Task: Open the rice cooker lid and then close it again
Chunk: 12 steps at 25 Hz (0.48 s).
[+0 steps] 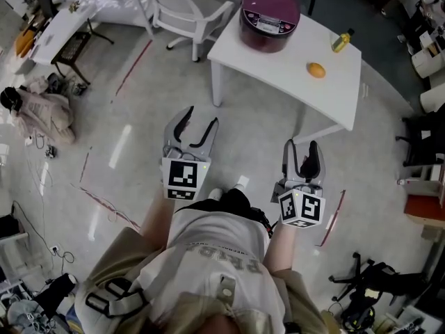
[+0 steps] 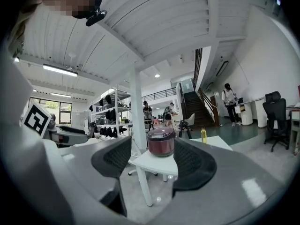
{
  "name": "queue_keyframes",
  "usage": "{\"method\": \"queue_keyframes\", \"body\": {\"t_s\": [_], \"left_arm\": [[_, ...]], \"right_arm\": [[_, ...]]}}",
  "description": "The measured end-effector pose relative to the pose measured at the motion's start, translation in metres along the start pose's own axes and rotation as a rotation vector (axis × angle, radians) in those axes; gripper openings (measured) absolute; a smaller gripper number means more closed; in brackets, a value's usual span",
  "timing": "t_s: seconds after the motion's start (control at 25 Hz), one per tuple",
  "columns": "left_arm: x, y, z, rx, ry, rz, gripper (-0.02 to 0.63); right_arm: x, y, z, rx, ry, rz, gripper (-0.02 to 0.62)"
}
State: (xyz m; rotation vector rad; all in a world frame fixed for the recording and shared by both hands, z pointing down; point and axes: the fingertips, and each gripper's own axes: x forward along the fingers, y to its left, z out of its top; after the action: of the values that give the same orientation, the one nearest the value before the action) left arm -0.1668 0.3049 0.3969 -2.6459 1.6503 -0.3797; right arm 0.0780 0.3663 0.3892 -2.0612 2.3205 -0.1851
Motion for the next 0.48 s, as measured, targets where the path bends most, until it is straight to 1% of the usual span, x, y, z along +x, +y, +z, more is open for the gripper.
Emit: {"method": "queue_keyframes", "body": {"t_s": [0.32,0.48], "left_arm": [[0.031,0.007,-0.019,-0.005,0.049,0.018,0.245],[0.052,0.014,-0.020,-0.007,0.066,0.037,0.245]], "right_arm": [[0.038,-0.013,-0.021,0.019,0.046,0.020,0.258],[0.064,-0.023,-0.020,0.023,0.052,0.036,0.258]]}}
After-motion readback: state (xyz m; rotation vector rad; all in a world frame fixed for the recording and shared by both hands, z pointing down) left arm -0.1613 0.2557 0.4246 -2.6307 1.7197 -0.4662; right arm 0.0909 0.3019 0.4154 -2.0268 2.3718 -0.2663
